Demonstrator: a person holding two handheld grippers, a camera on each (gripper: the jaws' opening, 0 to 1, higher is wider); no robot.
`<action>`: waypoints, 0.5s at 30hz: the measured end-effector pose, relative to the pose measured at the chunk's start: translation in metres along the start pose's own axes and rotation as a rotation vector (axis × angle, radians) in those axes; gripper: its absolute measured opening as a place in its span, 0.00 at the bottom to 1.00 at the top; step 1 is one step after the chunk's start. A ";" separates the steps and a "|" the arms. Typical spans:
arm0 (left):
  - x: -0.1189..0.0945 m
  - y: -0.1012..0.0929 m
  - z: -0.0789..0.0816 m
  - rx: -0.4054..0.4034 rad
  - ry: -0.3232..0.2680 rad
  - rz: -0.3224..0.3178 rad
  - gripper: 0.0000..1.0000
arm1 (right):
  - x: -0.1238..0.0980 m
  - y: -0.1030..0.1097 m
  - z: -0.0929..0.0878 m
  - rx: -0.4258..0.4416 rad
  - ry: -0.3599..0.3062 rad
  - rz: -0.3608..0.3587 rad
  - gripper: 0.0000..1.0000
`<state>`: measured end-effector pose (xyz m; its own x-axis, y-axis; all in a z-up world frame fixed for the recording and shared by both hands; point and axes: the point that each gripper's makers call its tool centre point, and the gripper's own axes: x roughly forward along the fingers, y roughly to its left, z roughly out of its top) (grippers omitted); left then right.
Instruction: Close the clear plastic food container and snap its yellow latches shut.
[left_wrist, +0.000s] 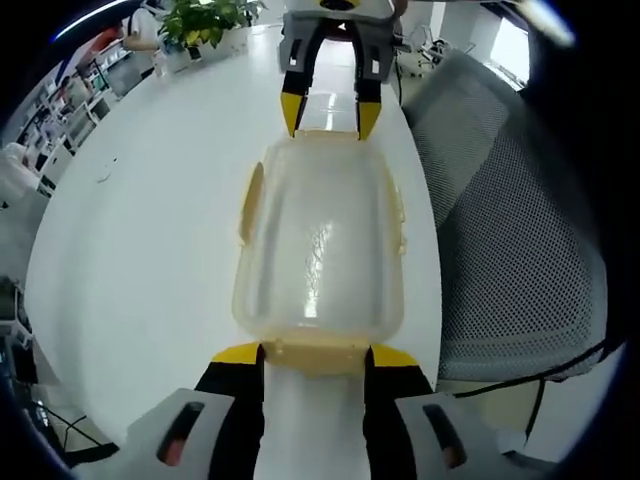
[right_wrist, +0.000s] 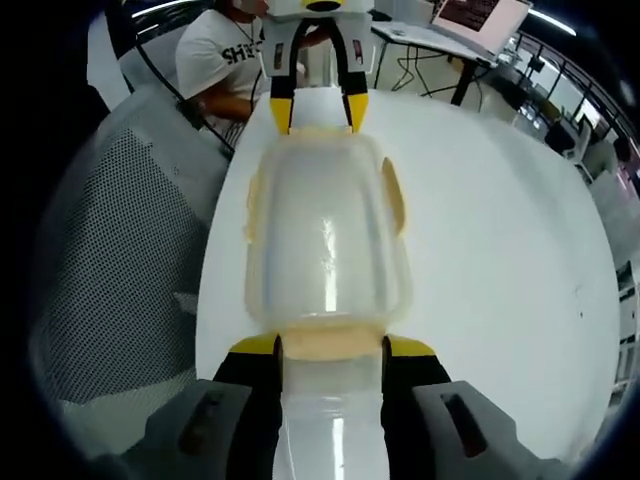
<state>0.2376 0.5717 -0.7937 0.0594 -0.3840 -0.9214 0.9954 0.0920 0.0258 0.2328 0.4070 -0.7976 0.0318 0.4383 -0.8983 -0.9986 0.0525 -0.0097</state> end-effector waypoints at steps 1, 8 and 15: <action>-0.002 0.000 0.001 -0.005 0.002 0.000 0.33 | -0.002 0.000 0.001 -0.008 -0.002 0.002 0.35; -0.014 -0.002 0.013 -0.023 0.014 0.007 0.33 | -0.018 -0.003 0.001 -0.018 -0.012 0.024 0.35; -0.020 -0.004 0.025 -0.043 0.030 0.020 0.33 | -0.033 -0.003 0.000 -0.039 -0.021 0.021 0.35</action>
<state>0.2345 0.5563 -0.7652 0.0766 -0.3539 -0.9322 0.9899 0.1392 0.0285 0.2351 0.3924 -0.7684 0.0118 0.4574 -0.8892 -0.9999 0.0087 -0.0088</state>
